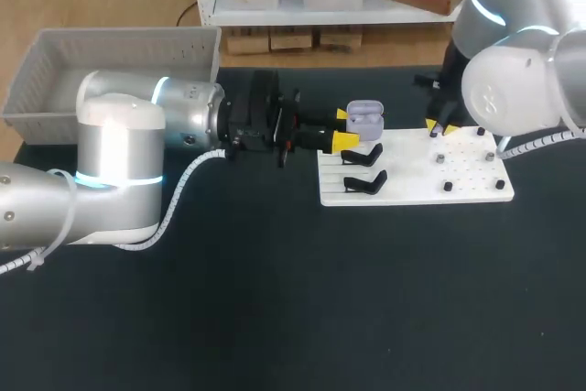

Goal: Pick up each earbud case from the left stands, insert the matching earbuds, close the lid, and place the case in the box.

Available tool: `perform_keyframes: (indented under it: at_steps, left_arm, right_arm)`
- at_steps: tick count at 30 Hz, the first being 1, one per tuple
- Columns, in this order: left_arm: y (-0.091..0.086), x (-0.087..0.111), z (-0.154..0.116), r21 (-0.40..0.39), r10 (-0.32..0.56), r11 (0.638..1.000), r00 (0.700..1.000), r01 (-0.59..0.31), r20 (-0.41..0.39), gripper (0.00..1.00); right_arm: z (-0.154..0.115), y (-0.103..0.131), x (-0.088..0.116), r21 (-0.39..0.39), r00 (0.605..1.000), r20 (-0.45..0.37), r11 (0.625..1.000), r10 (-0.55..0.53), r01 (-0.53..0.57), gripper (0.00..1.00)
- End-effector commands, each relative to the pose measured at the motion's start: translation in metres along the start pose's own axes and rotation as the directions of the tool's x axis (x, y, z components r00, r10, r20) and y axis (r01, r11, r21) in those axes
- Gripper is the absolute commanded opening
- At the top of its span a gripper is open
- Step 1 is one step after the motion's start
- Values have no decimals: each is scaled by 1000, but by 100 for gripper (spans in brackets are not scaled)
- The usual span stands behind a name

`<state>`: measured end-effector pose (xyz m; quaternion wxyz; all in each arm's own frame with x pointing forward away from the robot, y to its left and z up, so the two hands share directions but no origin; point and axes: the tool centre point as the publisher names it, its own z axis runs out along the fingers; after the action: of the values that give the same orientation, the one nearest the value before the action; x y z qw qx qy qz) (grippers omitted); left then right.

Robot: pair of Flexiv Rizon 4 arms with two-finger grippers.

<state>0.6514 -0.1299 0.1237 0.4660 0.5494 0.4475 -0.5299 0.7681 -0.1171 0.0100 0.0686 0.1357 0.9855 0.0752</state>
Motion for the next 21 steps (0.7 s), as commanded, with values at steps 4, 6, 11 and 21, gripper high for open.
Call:
perform_keyframes:
  at_steps: [4, 6, 11, 21]
  left_arm:
    - [-1, 1, 0, -3, 2, 1000, 1000, -2, 2, 0]
    - [-1, 1, 0, -3, 2, 1000, 1000, -2, 2, 0]
    - [-1, 1, 0, -3, 2, 1000, 1000, -2, 2, 0]
    - [-1, 1, 0, -3, 2, 1000, 1000, -2, 2, 0]
  right_arm:
    - [-1, -2, 1, 12, 1000, -1, 1000, 5, -5, 0]
    - [-4, -3, 2, 15, 1000, 0, 1000, 6, -6, 0]
    - [-22, -6, 4, 20, 1000, 12, 1000, 8, -8, 0]
    - [-88, -8, 9, 21, 996, 20, 996, -83, 82, 0]
